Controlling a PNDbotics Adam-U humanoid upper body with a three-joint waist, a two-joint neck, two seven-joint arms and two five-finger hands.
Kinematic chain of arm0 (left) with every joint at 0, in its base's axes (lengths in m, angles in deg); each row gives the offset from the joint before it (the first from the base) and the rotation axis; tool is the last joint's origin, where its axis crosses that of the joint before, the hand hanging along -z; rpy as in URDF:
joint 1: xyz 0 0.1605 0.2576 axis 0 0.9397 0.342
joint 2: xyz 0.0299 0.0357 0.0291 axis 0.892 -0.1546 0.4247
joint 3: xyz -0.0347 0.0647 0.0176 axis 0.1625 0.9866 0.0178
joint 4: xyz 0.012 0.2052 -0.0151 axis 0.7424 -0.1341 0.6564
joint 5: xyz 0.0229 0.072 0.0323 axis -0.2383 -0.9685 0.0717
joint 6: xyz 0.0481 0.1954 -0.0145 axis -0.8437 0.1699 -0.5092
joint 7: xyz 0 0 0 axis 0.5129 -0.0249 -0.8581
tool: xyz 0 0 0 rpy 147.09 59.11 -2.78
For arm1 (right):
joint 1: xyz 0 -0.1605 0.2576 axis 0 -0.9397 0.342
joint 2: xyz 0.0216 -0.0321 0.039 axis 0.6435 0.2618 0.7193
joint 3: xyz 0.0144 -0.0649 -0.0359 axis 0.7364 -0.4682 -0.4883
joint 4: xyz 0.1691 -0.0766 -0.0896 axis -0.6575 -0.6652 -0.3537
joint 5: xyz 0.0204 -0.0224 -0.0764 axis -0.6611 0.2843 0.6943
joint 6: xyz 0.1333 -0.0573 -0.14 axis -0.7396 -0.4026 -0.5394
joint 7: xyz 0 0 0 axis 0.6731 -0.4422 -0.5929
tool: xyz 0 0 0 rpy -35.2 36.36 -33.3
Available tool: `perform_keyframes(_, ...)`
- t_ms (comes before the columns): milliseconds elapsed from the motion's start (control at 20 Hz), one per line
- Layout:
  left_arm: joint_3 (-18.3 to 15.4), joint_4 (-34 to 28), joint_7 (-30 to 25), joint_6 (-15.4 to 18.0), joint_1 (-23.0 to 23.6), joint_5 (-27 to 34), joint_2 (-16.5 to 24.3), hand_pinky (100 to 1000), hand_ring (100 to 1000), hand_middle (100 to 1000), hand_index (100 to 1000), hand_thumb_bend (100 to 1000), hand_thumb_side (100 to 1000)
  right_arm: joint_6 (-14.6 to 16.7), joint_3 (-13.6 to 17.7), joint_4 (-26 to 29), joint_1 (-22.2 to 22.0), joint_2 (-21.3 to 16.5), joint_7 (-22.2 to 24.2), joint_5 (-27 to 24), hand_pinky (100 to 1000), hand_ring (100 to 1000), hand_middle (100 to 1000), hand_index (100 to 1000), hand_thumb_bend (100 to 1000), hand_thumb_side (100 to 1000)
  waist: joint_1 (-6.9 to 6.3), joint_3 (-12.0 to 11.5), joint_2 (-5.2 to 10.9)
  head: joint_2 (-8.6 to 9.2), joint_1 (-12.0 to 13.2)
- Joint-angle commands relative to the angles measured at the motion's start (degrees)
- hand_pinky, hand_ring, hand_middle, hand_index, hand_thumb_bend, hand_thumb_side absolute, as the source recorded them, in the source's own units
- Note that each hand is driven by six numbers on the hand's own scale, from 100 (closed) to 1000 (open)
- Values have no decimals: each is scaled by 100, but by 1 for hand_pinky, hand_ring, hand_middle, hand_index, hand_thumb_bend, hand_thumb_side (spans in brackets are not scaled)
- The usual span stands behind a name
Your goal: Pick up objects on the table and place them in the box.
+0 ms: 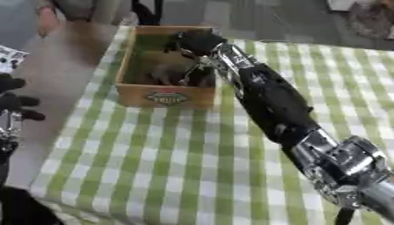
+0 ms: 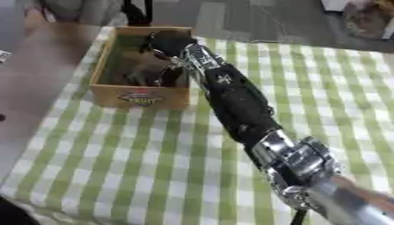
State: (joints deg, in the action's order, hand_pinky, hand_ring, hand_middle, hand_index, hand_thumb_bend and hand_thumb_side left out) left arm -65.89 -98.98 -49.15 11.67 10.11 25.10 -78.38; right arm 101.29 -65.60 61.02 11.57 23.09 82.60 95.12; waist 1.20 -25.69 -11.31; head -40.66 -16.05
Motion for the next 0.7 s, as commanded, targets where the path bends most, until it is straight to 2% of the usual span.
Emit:
perform_keyframes(50,-36,-114,2,11,-66,8,44,517,606,685,769,100,165,25,-48,331,141,-93,-130,-204,678,710,695,822,439,351,-37,28,96,39,11)
perform_keyframes(350,-70,-107,33,23,-31,-10,73,518,606,684,768,100,166,-3,-144,840,121,-222,-514,-681,663,676,669,808,434,299,-36,196,104,31,69)
perform_keyframes(500,-107,-103,63,35,-7,-29,95,518,606,684,768,100,165,-10,-104,1113,63,-304,-651,-936,641,633,625,771,425,206,-35,345,114,20,153)
perform_keyframes(700,-164,-88,119,54,33,-66,140,518,606,683,767,100,166,75,-16,1452,-114,-472,-778,-1358,635,615,606,744,414,128,-24,647,133,5,271)
